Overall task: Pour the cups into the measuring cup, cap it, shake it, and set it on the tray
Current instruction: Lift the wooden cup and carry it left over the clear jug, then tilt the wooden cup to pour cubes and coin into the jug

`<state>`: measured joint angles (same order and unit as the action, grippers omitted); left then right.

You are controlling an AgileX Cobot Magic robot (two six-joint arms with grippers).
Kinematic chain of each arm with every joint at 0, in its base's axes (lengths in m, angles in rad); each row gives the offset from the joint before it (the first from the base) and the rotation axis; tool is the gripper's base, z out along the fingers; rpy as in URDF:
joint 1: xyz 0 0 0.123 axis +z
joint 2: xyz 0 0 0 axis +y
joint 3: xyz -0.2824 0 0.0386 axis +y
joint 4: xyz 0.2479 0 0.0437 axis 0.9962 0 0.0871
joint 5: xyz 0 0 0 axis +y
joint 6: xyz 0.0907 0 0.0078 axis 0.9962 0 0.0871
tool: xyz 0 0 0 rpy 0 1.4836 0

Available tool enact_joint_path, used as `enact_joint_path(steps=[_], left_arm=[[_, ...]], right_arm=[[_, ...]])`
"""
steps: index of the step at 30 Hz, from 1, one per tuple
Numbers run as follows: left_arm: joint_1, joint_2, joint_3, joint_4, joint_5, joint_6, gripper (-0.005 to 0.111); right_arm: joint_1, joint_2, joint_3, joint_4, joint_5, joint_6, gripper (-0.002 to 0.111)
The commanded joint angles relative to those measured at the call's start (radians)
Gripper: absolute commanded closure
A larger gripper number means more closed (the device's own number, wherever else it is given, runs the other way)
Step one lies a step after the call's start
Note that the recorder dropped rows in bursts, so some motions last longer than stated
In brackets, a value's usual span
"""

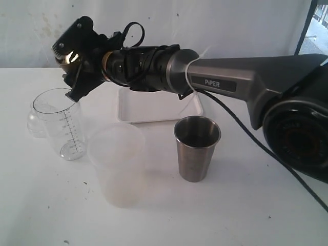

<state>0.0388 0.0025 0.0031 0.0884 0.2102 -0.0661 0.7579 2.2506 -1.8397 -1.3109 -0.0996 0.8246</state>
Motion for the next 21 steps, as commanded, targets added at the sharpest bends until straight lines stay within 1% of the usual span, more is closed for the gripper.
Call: enact_joint_path(steps=[1,8,13,17,21], left_arm=[[0.000,-0.003,-0.003,-0.002,-0.008,-0.003,0.107],[0.000,-0.003,-0.003,-0.002,-0.008,-0.003,0.107],[0.000,-0.003,-0.003,-0.002,-0.008,-0.003,0.107],[0.000,-0.003,-0.003,-0.002,-0.008,-0.003,0.107],[0.000,-0.003,-0.003,-0.002,-0.008,-0.003,0.107]], right_arm=[[0.001,-0.004,-0.013,-0.005,0.016,-0.073,0.108],[0.001,-0.004,-0.015,-0.005,0.034,-0.191,0.108],[0.001,-0.004,-0.023,-0.005,0.061,-0.201,0.108],[0.002,-0.004,-0.044,-0.005,0.094,-0.278,0.108],[0.008,-0.004,-0.057,-0.008,0.111,-0.308,0.108]])
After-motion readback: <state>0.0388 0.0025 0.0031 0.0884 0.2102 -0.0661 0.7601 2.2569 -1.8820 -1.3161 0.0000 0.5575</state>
